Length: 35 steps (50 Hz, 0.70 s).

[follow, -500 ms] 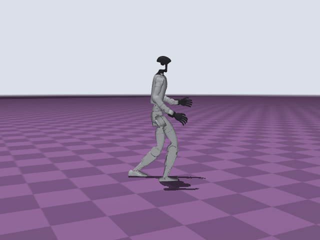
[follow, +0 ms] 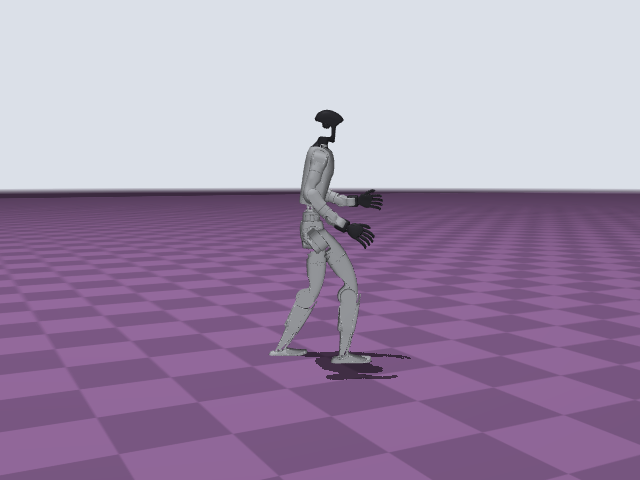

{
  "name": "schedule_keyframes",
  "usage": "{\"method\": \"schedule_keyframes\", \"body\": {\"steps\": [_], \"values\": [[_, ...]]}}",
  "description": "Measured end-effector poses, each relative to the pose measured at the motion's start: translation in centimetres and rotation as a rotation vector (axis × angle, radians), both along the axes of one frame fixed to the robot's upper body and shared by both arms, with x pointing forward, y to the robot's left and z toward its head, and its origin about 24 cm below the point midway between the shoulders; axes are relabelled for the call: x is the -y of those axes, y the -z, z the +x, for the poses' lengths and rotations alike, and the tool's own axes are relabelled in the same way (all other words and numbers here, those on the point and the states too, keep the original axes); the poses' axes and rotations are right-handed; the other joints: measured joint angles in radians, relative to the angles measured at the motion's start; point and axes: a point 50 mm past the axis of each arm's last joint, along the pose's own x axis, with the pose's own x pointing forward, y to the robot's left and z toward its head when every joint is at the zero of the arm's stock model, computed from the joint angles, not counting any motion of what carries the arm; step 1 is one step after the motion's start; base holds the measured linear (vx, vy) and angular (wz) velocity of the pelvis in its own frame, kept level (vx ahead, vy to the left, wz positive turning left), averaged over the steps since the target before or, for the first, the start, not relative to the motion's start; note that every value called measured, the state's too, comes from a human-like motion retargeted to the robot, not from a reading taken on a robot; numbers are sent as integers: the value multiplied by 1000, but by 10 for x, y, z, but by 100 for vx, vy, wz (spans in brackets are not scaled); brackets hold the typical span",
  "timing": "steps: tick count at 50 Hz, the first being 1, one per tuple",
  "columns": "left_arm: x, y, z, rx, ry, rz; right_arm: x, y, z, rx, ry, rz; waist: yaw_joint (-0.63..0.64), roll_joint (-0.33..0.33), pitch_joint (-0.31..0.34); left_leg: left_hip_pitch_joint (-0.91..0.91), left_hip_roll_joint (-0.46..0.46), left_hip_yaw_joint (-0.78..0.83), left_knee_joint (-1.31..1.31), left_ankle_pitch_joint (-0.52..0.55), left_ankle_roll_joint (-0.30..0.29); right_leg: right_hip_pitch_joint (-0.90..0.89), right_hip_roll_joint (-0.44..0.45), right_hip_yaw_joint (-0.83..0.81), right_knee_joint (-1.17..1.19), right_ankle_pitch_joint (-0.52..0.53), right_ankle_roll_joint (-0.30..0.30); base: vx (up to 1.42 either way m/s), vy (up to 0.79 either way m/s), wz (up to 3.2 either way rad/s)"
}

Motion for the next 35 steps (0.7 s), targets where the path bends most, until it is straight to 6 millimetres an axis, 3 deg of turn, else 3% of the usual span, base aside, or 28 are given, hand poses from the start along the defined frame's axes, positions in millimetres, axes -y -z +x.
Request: {"method": "schedule_keyframes", "body": {"steps": [24, 35], "values": [[-26, -6, 2, -7, -52, -47, 2, 45, -20, -247, 92, 111, 38, -113, -21, -13, -71, 7, 31, 39, 7, 160, -74, 10, 259, -209, -47, -4, -3, -1], [-19, -13, 9, 15, 2, -71, 7, 63, -38, -358, 125, 131, 42, -76, -22, -36, 0, 25, 145, -15, 1, 279, 5, 5, 147, -262, -69, 2, -10, -9]]}}
